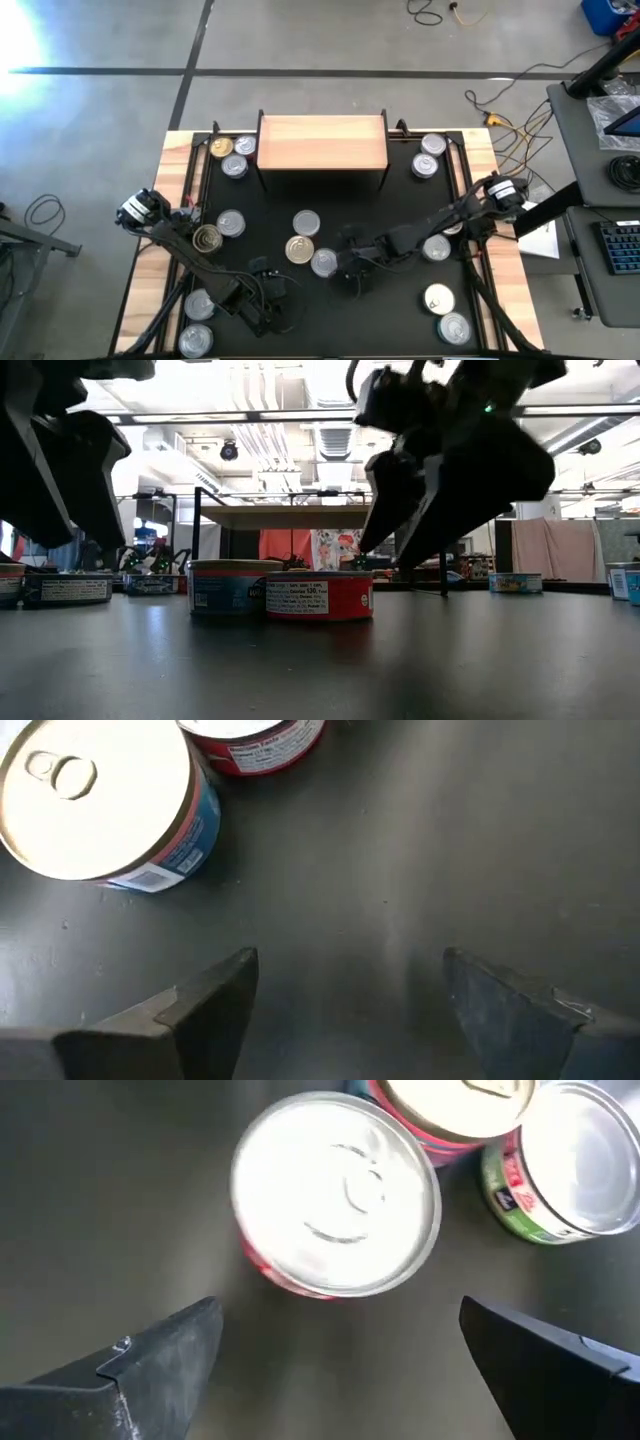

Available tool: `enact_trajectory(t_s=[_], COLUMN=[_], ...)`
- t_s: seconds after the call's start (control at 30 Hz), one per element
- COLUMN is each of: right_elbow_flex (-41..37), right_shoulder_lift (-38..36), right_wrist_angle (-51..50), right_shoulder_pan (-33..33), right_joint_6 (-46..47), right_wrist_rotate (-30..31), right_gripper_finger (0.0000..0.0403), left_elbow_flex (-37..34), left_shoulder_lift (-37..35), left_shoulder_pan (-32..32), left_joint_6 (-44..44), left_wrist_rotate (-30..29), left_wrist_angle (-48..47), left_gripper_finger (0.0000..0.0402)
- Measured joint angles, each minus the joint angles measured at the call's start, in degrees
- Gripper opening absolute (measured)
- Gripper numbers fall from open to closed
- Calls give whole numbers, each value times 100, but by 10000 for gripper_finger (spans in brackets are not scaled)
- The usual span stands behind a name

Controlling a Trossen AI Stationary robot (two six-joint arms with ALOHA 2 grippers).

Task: Stack canned seafood by type on shelf
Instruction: Put the red tuna can on the shelf

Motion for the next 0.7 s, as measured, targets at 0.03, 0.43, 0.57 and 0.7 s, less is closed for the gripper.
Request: enact_trajectory(t_s=[0.03, 0.43, 0.57, 0.7], right_elbow_flex=[-2, -224, -206, -217], right_shoulder_lift=[0, 119, 425, 712], right_wrist_angle=[5, 928, 1232, 1982], right_shoulder_pan=[-76, -619, -631, -615], right_joint_6=[-28, -699, -845, -781], right_wrist_rotate=[-54, -903, -1192, -1305], right_gripper_finger=[400, 400, 400, 400], left_elbow_flex=[-1, -90, -295, -430], left_shoulder_lift=[0, 149, 155, 155], left_shoulder_pan=[0, -7, -7, -7], left_joint_6=[-31, -464, -477, -550], left_wrist_rotate=[23, 99, 101, 97], left_wrist_angle=[11, 156, 362, 475], left_gripper_finger=[305, 308, 308, 308])
